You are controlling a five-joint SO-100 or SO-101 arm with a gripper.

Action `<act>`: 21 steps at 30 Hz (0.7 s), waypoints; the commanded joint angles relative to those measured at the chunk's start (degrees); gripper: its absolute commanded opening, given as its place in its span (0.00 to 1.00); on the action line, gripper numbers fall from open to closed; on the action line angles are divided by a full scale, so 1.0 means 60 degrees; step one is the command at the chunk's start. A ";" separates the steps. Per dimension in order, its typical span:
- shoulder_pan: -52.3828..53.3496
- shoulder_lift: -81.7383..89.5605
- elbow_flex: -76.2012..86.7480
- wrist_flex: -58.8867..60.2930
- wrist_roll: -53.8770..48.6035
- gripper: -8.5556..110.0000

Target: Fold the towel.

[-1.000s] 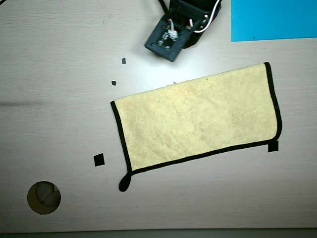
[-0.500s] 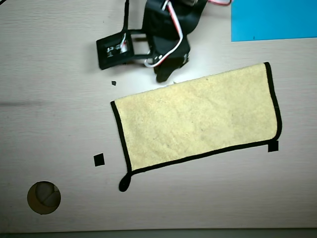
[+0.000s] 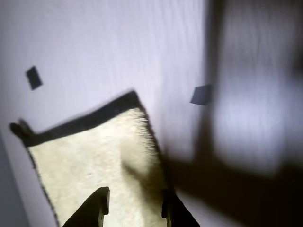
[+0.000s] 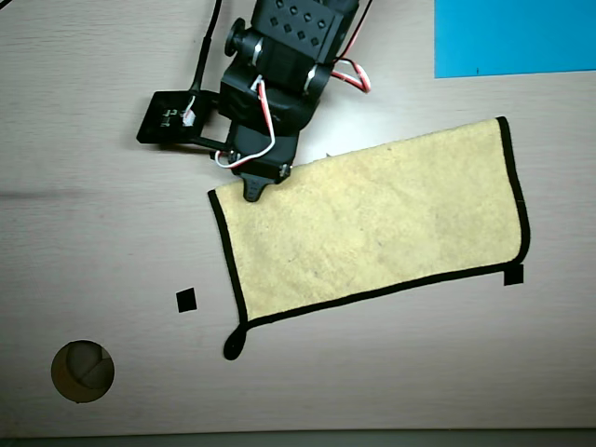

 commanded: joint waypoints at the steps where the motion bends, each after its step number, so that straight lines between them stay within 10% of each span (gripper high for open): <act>1: 0.0059 -0.0293 -0.1011 -0.0220 -0.0103 0.19; 21: -0.0029 -0.2051 -0.1934 -0.0820 -0.0513 0.19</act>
